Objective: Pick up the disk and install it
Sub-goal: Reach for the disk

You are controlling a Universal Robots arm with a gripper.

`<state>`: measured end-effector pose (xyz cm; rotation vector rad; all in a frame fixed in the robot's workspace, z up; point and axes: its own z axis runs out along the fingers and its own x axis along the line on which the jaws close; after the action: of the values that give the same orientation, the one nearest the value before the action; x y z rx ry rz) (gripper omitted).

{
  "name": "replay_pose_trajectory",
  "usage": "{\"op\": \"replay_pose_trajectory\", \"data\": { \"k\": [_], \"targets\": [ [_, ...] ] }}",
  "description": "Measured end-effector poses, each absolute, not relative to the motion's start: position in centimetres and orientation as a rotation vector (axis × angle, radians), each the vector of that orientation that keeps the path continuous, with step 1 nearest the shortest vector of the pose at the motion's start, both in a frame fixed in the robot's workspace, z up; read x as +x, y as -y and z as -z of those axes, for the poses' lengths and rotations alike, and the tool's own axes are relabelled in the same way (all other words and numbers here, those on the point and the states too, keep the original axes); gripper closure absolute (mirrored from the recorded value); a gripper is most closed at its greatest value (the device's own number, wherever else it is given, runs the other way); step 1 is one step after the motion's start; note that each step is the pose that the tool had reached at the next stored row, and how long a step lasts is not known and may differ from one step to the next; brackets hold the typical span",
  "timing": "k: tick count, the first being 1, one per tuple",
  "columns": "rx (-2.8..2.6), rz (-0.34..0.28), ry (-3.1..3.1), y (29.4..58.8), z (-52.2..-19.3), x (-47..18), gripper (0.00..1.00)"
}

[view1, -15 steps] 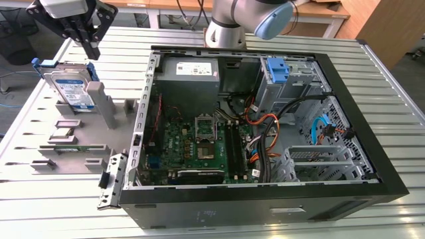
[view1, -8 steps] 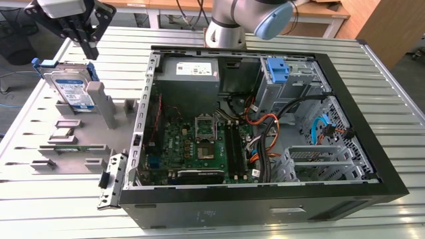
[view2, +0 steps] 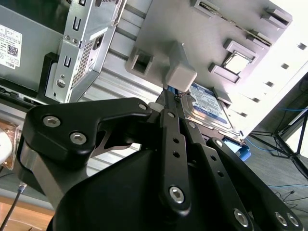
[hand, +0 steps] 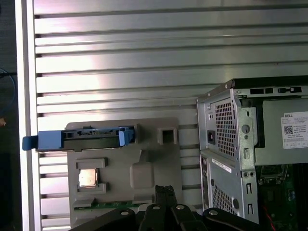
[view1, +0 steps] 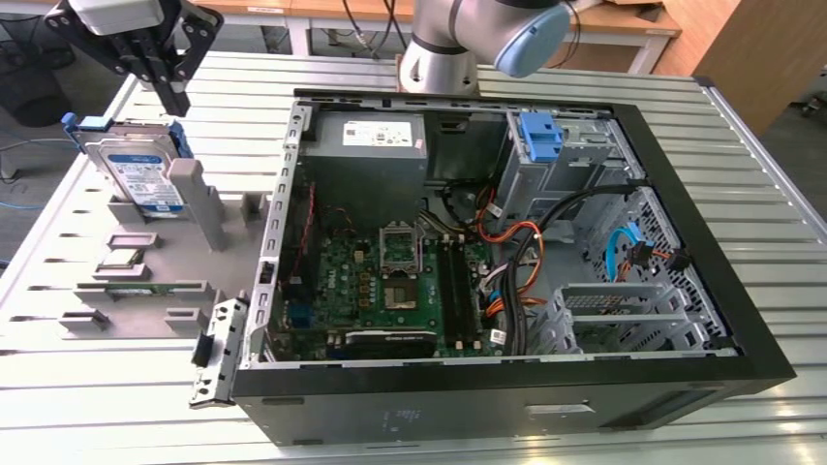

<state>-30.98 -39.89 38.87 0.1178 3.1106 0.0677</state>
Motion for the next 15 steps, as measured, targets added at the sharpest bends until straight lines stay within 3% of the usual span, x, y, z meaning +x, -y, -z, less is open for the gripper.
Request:
{"op": "replay_pose_trajectory", "data": {
  "k": [15],
  "targets": [
    [0.118,-0.068,-3.111,39.89,-38.8,-31.58,0.89]
  ]
}}
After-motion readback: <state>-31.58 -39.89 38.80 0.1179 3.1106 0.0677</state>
